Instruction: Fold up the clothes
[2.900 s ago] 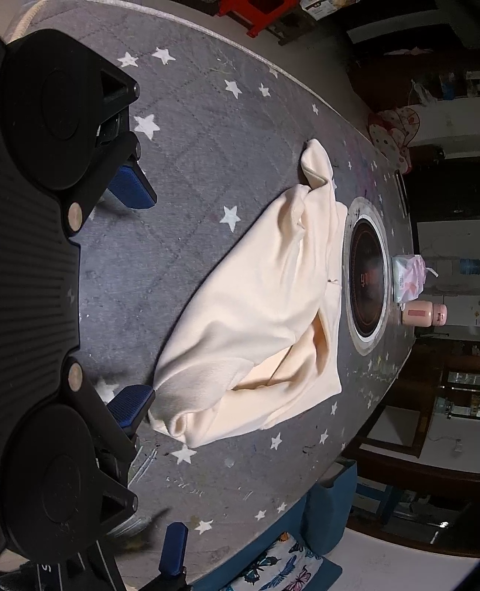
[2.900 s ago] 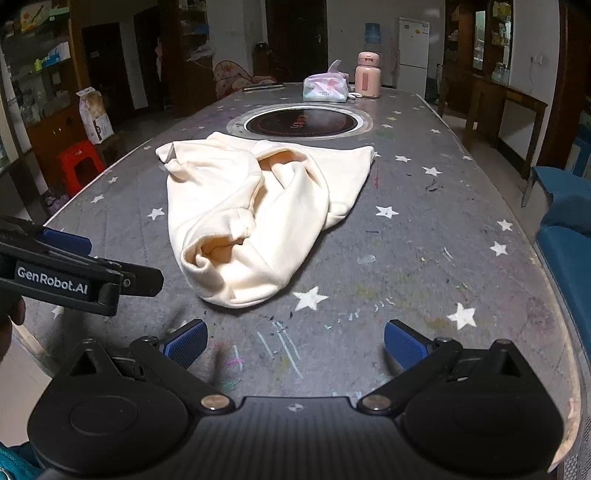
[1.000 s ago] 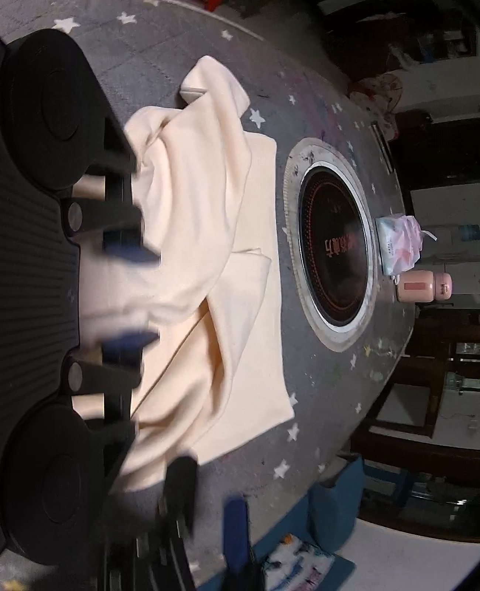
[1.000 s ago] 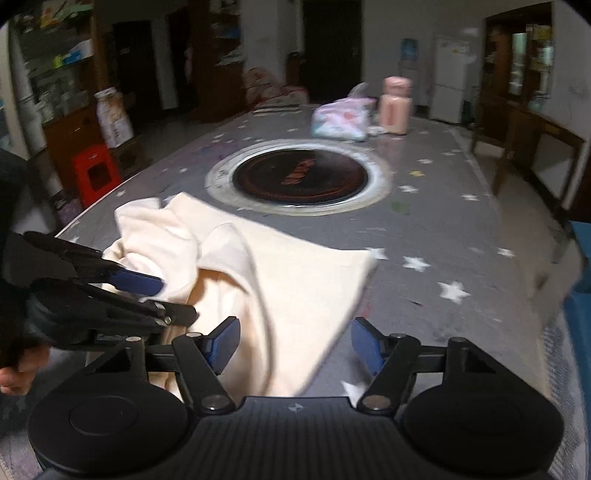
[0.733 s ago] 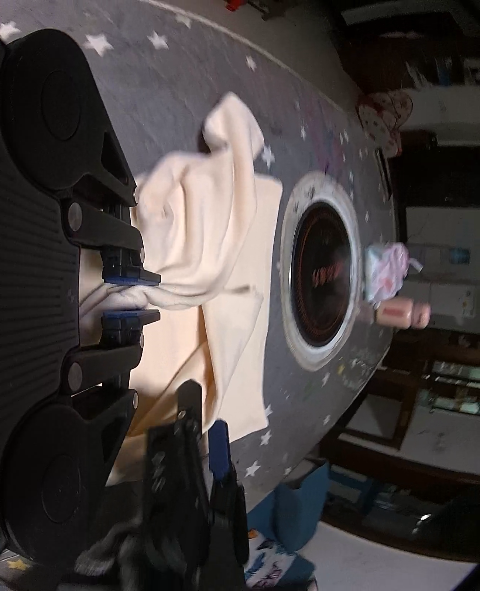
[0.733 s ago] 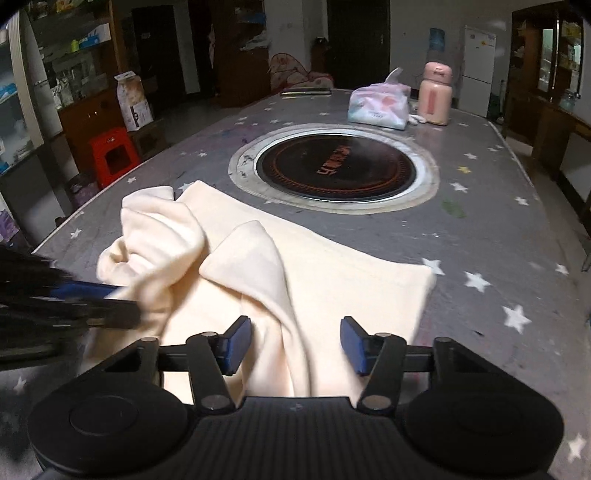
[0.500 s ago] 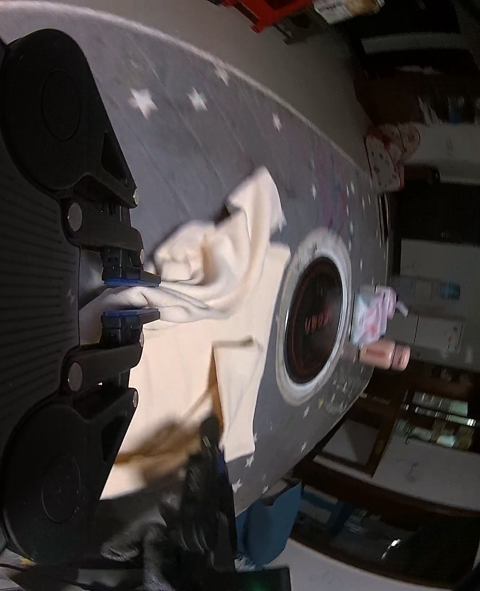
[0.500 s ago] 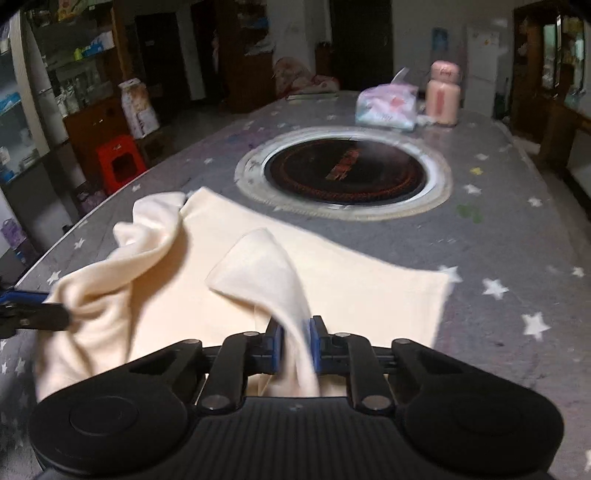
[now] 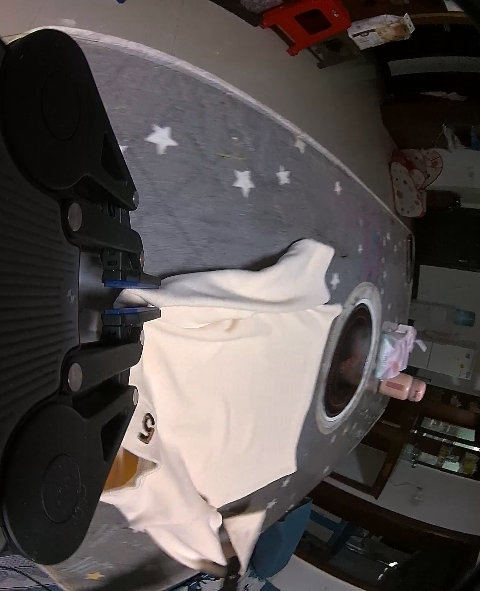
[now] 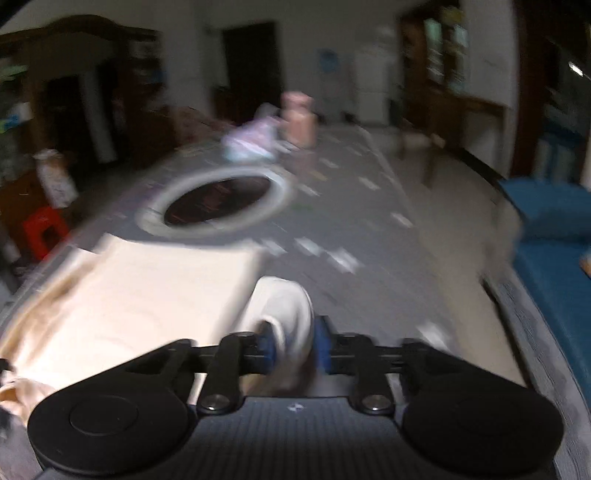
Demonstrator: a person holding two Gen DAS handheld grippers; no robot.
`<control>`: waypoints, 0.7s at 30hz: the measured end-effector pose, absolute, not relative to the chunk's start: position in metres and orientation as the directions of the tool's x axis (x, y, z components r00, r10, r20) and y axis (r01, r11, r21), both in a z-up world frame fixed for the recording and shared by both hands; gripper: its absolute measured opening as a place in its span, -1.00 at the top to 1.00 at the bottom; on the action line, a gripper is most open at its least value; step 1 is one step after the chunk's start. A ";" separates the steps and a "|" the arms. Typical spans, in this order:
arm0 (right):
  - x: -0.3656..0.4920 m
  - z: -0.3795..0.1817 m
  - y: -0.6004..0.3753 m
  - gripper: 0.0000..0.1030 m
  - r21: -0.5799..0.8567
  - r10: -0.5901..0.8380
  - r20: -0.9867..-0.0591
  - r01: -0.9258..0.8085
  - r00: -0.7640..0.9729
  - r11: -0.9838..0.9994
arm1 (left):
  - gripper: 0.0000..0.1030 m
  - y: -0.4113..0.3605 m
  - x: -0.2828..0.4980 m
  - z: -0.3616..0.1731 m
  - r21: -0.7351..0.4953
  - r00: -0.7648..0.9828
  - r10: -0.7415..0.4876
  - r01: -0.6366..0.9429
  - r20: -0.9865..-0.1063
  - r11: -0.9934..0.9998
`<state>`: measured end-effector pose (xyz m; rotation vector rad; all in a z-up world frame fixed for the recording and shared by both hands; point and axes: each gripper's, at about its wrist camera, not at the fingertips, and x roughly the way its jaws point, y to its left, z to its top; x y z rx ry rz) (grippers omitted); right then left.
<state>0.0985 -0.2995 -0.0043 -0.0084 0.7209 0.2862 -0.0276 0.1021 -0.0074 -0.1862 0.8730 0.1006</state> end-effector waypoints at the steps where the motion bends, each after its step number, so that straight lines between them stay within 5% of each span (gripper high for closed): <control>1: 0.094 -0.009 -0.308 0.30 0.079 0.222 -0.672 -0.229 0.707 0.970 | 0.74 0.102 -0.029 -0.008 -0.118 0.636 0.011 -0.160 -0.771 0.980; 6: 0.075 -0.021 -0.343 0.27 0.075 0.159 -0.713 -0.151 0.683 0.986 | 0.62 0.103 -0.032 -0.004 -0.095 0.637 0.016 -0.140 -0.771 0.985; 12: 0.076 -0.010 -0.345 0.27 0.064 0.166 -0.682 -0.168 0.712 0.984 | 0.20 0.103 -0.039 0.016 -0.064 0.676 0.037 -0.124 -0.736 0.990; 21: 0.089 -0.021 -0.326 0.27 0.044 0.201 -0.691 -0.236 0.695 0.971 | 0.18 0.104 -0.028 0.021 -0.088 0.683 0.020 -0.123 -0.731 0.988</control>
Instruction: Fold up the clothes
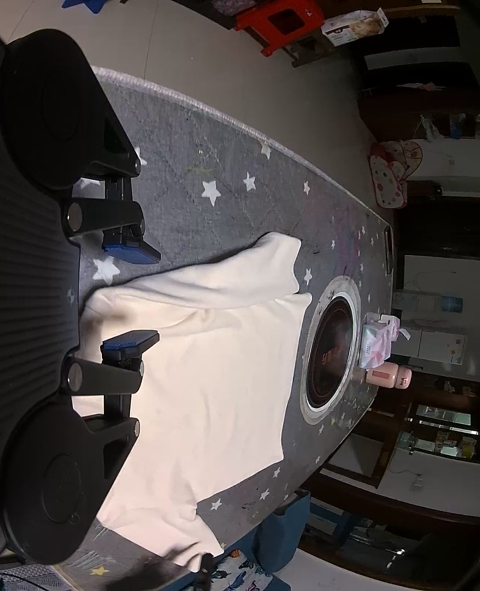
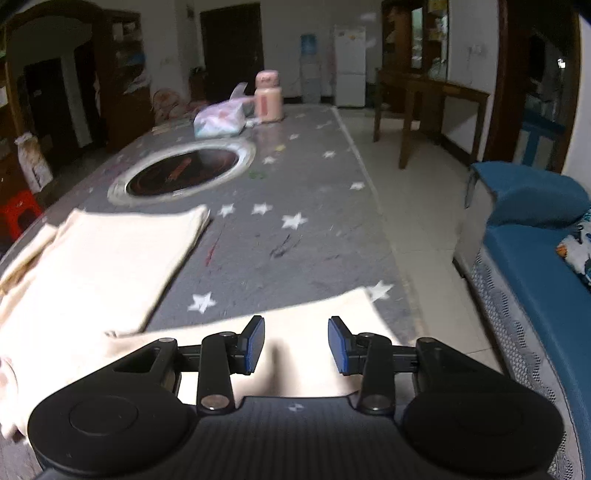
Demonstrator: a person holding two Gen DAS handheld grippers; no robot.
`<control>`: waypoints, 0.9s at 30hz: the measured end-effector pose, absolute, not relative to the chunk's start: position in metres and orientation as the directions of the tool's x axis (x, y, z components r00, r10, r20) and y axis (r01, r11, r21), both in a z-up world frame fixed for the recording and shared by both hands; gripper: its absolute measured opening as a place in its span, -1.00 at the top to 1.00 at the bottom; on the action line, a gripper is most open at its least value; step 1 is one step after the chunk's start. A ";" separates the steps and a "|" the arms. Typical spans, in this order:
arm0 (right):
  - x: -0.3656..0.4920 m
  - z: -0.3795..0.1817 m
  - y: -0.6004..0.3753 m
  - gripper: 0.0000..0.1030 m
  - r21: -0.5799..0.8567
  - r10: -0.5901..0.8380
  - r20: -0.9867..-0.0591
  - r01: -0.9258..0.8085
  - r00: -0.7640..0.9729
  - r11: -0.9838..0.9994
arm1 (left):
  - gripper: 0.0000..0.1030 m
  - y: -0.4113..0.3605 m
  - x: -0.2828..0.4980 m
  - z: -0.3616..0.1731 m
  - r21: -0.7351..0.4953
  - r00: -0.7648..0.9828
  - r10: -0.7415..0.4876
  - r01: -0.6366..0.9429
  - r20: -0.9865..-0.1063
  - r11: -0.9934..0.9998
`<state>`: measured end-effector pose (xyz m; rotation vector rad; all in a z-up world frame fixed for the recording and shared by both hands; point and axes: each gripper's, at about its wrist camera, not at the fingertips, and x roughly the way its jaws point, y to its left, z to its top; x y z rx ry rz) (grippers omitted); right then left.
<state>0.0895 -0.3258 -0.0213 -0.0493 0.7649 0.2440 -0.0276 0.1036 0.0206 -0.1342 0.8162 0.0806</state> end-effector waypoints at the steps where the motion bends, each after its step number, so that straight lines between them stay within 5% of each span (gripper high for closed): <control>1: 0.092 -0.026 -0.324 0.27 0.037 0.196 -0.702 -0.240 0.684 0.970 | 0.18 0.103 -0.024 0.020 -0.089 0.682 0.018 -0.122 -0.731 0.988; 23: 0.106 -0.044 -0.333 0.05 -0.001 0.128 -0.756 -0.197 0.642 0.980 | 0.19 0.115 0.141 -0.016 -0.015 0.667 0.059 -0.105 -0.743 0.994; 27: 0.106 -0.044 -0.332 0.03 0.001 0.127 -0.757 -0.194 0.641 0.981 | 0.60 0.135 0.145 -0.022 -0.059 0.662 0.049 -0.140 -0.748 0.988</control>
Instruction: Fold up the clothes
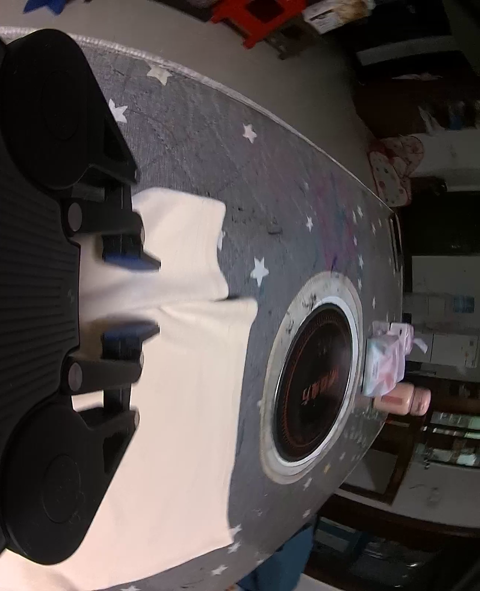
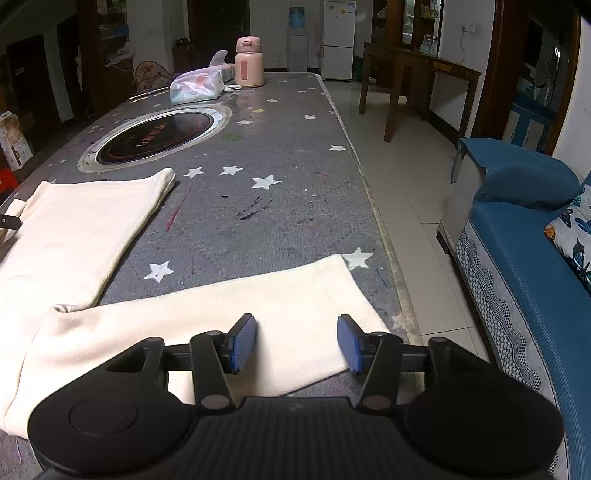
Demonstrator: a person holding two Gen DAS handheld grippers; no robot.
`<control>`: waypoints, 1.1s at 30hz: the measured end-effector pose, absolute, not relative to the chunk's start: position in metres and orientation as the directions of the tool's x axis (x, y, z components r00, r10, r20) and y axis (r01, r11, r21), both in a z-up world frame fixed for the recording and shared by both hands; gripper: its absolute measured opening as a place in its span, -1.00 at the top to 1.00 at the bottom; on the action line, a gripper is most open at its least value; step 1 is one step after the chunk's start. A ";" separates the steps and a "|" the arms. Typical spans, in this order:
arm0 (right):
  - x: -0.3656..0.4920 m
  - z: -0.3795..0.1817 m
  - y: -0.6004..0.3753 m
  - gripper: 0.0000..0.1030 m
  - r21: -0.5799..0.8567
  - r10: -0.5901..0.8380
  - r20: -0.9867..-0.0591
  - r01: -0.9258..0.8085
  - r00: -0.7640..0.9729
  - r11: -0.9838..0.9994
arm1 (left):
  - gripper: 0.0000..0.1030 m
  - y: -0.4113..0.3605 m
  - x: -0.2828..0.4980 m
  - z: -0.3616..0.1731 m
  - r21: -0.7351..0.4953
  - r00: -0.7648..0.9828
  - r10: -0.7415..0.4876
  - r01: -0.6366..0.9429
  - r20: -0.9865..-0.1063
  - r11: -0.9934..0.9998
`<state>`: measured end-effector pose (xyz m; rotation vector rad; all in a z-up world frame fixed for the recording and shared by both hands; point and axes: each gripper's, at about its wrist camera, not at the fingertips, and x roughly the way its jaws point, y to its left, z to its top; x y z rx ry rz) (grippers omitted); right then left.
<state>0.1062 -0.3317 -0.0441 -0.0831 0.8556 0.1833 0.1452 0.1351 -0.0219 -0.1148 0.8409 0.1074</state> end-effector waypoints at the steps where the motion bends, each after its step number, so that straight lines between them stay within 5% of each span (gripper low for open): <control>1: 0.106 -0.044 -0.332 0.03 0.001 0.128 -0.757 -0.194 0.641 0.981 | 0.72 0.141 0.143 -0.022 -0.078 0.666 0.039 -0.145 -0.745 0.986; 4: 0.106 -0.044 -0.331 0.02 0.001 0.127 -0.758 -0.194 0.640 0.981 | 0.93 0.157 0.130 -0.017 -0.088 0.682 0.051 -0.168 -0.730 0.982; 15: 0.106 -0.044 -0.329 -0.01 -0.015 0.113 -0.756 -0.189 0.645 0.982 | 0.95 0.227 0.045 0.008 -0.148 0.748 0.202 -0.373 -0.632 0.916; 25: 0.106 -0.043 -0.325 -0.06 -0.046 0.098 -0.749 -0.200 0.655 0.979 | 0.84 0.272 -0.030 -0.027 -0.149 0.625 0.298 -0.561 -0.721 0.815; 30: 0.089 -0.031 -0.311 -0.06 -0.045 0.151 -0.733 -0.269 0.663 0.962 | 0.82 0.247 -0.039 -0.008 -0.096 0.644 0.330 -0.533 -0.690 0.841; 33: 0.070 -0.022 -0.288 -0.06 -0.018 0.247 -0.732 -0.381 0.635 0.924 | 0.82 0.209 -0.037 0.005 -0.092 0.702 0.249 -0.409 -0.668 0.908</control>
